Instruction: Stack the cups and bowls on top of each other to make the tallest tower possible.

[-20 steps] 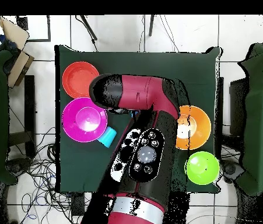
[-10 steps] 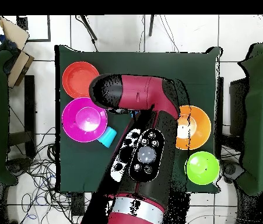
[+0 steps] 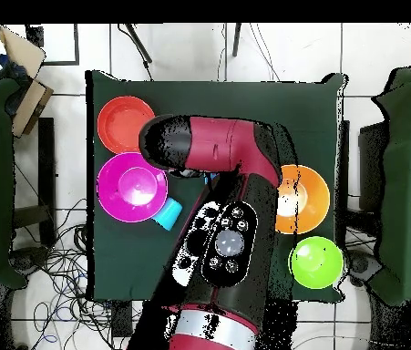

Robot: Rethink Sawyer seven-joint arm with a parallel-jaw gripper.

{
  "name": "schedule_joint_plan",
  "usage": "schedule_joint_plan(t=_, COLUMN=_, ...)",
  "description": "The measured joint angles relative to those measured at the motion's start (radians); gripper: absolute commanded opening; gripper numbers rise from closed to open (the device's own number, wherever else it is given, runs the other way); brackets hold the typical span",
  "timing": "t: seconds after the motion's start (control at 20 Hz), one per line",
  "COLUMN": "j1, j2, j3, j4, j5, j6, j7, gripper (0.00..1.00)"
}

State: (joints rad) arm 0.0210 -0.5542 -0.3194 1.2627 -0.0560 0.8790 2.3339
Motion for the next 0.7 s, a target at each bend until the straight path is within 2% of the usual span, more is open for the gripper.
schedule_joint_plan(t=0.7, j1=0.0, j2=-0.027, j3=0.0, j4=0.002, j5=0.006, j6=0.0, j7=0.0, gripper=0.0)
